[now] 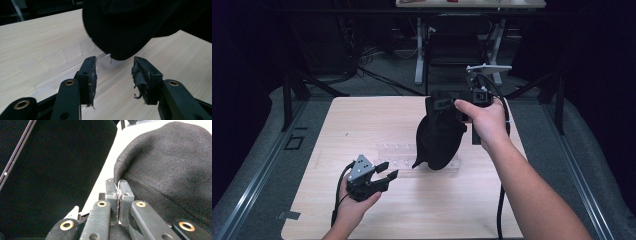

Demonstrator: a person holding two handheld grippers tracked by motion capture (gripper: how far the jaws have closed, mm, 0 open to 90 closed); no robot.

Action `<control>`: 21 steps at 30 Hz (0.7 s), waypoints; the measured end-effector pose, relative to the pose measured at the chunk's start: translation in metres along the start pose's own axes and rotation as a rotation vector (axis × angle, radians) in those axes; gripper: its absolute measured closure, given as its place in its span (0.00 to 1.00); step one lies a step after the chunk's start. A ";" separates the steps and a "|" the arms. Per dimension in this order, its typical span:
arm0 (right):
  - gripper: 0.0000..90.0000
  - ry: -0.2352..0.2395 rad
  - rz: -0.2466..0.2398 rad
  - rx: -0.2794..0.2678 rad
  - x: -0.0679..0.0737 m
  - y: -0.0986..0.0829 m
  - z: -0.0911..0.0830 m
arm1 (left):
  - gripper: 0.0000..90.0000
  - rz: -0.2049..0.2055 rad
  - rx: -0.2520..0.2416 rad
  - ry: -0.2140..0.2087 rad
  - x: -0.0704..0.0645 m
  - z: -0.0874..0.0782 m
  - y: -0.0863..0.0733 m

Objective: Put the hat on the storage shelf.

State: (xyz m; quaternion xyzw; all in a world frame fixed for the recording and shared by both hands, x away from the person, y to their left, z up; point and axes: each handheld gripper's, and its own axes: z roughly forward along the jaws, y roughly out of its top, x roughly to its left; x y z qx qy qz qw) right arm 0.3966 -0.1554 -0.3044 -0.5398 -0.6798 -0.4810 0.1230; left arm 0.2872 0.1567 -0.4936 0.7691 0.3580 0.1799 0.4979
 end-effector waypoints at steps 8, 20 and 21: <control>0.98 0.009 -0.004 0.004 0.001 0.000 0.001 | 0.61 0.038 -0.004 -0.027 -0.014 0.012 0.015; 0.98 0.017 -0.003 0.002 0.002 0.000 0.004 | 0.65 0.061 0.006 -0.054 -0.028 0.029 0.023; 0.98 0.017 -0.003 0.002 0.002 0.000 0.004 | 0.65 0.068 0.012 -0.055 -0.030 0.031 0.024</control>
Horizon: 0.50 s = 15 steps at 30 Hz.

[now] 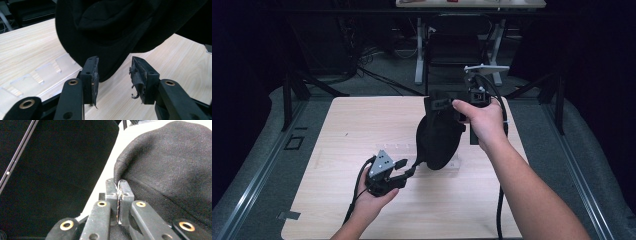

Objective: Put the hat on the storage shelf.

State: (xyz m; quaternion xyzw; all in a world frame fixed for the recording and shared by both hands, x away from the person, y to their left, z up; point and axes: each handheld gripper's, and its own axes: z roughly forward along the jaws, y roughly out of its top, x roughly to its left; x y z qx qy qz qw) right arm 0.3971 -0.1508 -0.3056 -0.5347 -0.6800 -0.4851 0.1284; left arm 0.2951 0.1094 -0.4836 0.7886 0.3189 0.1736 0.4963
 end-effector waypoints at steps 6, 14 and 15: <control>0.98 0.006 -0.006 0.005 0.002 -0.001 0.003 | 0.75 0.047 0.035 0.040 -0.006 0.013 0.001; 0.98 0.012 0.000 0.002 0.000 0.000 0.003 | 0.87 0.088 0.045 0.078 -0.008 0.018 -0.002; 0.98 0.012 0.000 0.002 0.000 0.000 0.003 | 0.88 0.088 0.045 0.078 -0.008 0.018 -0.002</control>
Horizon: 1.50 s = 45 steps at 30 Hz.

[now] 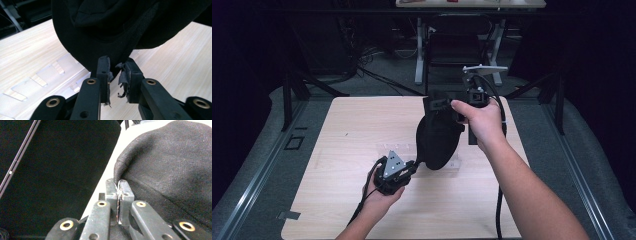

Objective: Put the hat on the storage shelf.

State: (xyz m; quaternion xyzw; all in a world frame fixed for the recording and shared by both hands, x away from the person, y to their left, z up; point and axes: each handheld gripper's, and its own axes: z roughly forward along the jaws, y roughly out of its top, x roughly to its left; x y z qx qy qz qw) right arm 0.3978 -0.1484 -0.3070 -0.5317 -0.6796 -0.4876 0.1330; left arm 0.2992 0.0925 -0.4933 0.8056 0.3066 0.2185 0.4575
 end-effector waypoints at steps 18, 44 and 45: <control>0.94 0.034 -0.023 0.024 0.008 -0.003 0.009 | 0.94 0.088 0.008 0.041 -0.003 -0.002 -0.006; 0.87 -0.031 -0.068 -0.030 -0.001 -0.011 -0.027 | 0.95 -0.069 0.036 0.035 0.019 0.003 -0.044; 0.87 -0.031 -0.065 -0.032 -0.001 -0.012 -0.029 | 0.95 -0.092 0.026 0.030 0.019 0.003 -0.047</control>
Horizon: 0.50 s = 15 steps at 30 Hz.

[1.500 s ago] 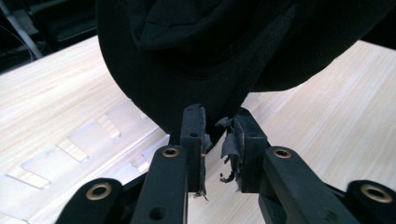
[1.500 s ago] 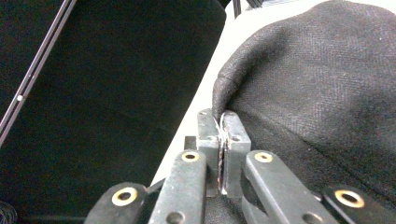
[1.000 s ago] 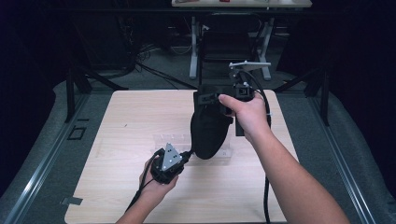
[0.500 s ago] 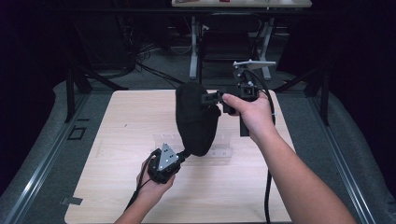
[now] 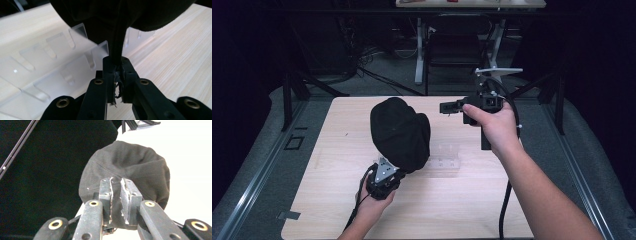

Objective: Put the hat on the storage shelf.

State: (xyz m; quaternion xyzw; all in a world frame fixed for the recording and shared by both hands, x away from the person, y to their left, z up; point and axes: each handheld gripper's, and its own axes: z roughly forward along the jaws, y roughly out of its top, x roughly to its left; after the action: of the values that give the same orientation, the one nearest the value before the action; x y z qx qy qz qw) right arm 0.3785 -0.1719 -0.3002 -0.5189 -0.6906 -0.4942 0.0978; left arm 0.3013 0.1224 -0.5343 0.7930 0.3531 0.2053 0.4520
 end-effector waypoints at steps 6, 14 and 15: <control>0.87 -0.005 0.008 -0.014 -0.006 -0.003 -0.009 | 0.93 -0.050 -0.007 -0.005 0.005 -0.001 -0.008; 0.85 -0.025 0.001 -0.009 -0.008 -0.008 -0.011 | 0.81 -0.090 -0.003 -0.012 0.008 -0.007 -0.010; 0.85 -0.025 0.001 -0.009 -0.008 -0.008 -0.011 | 0.79 -0.090 -0.003 -0.012 0.008 -0.007 -0.010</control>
State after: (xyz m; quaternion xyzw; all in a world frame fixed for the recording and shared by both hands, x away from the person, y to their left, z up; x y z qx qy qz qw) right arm 0.3717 -0.1849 -0.3043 -0.5257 -0.6895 -0.4906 0.0873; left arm 0.2982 0.1355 -0.5397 0.7767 0.3854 0.1805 0.4643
